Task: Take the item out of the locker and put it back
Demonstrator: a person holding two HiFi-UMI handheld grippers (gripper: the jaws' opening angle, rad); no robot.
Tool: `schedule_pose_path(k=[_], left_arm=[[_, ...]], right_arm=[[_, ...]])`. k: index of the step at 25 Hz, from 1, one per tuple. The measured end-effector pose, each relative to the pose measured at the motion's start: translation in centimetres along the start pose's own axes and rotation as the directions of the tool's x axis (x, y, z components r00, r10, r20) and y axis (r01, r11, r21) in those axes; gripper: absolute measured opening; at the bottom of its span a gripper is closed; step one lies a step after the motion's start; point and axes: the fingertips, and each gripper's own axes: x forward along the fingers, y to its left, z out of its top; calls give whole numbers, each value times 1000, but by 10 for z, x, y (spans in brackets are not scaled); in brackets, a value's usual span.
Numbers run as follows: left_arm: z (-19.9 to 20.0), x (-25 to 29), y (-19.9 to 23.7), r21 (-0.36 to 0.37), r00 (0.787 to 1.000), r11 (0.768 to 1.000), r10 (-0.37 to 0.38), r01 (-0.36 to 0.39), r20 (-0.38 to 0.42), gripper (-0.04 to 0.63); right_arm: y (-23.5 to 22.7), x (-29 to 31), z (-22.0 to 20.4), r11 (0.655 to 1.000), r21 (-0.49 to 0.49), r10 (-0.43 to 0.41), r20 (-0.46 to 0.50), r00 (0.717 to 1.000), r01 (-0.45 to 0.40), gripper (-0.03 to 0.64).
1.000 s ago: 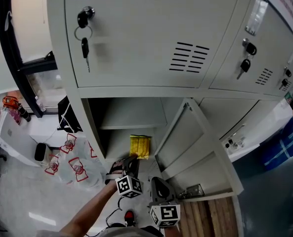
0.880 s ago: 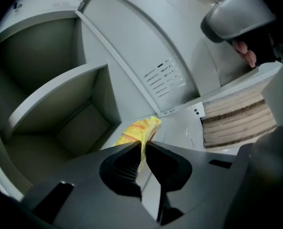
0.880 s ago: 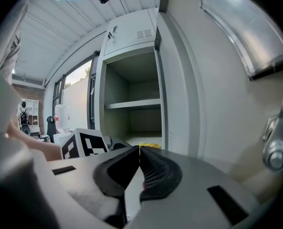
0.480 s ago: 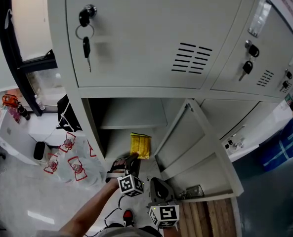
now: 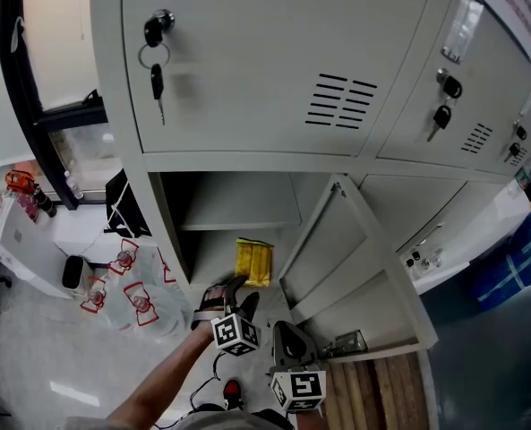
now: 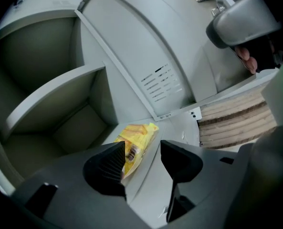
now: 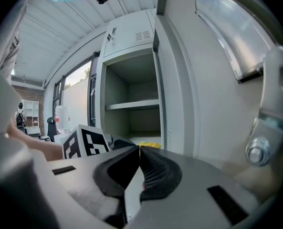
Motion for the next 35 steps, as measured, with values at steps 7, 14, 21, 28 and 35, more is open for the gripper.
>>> schedule_pose_path(k=[7, 14, 21, 28, 35], left_arm=[[8, -21, 11, -36, 999, 999, 37, -36, 26, 247], [18, -61, 29, -239, 994, 969, 78, -57, 81, 223], [28, -120, 42, -420, 975, 903, 163, -87, 149, 186], [35, -179, 34, -533, 953, 839, 240, -108, 184, 158], [37, -239, 2, -601, 943, 789, 284, -128, 172, 130]], right_arm=[[6, -11, 4, 1000, -6, 8, 18, 1000, -8, 18], [8, -26, 13, 999, -30, 12, 45, 999, -11, 18], [12, -48, 25, 998, -55, 24, 80, 997, -20, 18], [25, -74, 30, 996, -73, 66, 107, 992, -59, 18], [44, -108, 31, 989, -98, 126, 128, 984, -114, 18]])
